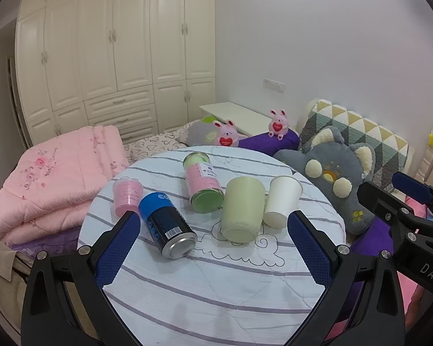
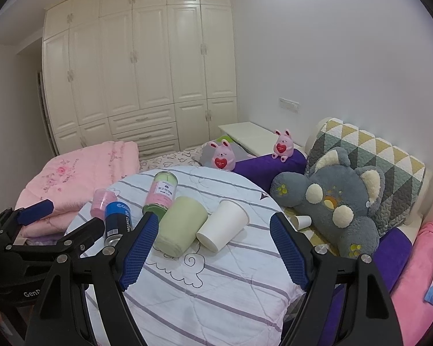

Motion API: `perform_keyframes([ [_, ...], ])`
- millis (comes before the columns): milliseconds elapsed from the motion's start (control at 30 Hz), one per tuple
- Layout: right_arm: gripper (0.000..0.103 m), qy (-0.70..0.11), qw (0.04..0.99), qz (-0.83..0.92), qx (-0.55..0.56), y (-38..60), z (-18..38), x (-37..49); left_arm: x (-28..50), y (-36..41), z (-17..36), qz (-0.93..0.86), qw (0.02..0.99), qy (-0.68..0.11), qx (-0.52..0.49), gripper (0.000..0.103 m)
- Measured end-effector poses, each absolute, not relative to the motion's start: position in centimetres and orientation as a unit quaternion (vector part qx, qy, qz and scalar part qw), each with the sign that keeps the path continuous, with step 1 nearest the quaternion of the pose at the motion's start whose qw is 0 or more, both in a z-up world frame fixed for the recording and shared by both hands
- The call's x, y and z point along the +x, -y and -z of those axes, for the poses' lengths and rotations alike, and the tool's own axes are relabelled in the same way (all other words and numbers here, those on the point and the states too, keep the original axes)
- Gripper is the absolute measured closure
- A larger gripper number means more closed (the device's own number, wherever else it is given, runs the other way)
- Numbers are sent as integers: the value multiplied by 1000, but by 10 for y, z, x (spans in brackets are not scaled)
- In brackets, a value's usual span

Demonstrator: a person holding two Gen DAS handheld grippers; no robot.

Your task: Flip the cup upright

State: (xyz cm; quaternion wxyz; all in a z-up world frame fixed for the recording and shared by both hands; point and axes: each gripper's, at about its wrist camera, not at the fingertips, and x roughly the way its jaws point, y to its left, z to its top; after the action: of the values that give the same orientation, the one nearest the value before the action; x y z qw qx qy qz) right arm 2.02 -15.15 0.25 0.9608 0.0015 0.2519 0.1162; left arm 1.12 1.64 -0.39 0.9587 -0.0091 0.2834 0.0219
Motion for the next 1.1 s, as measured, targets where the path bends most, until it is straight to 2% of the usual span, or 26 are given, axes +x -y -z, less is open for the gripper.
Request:
perform_keyframes([
  [1100,22,-278,954,-113,11,153,15,41,31,-34,25,-30,947,-318,-27,0],
])
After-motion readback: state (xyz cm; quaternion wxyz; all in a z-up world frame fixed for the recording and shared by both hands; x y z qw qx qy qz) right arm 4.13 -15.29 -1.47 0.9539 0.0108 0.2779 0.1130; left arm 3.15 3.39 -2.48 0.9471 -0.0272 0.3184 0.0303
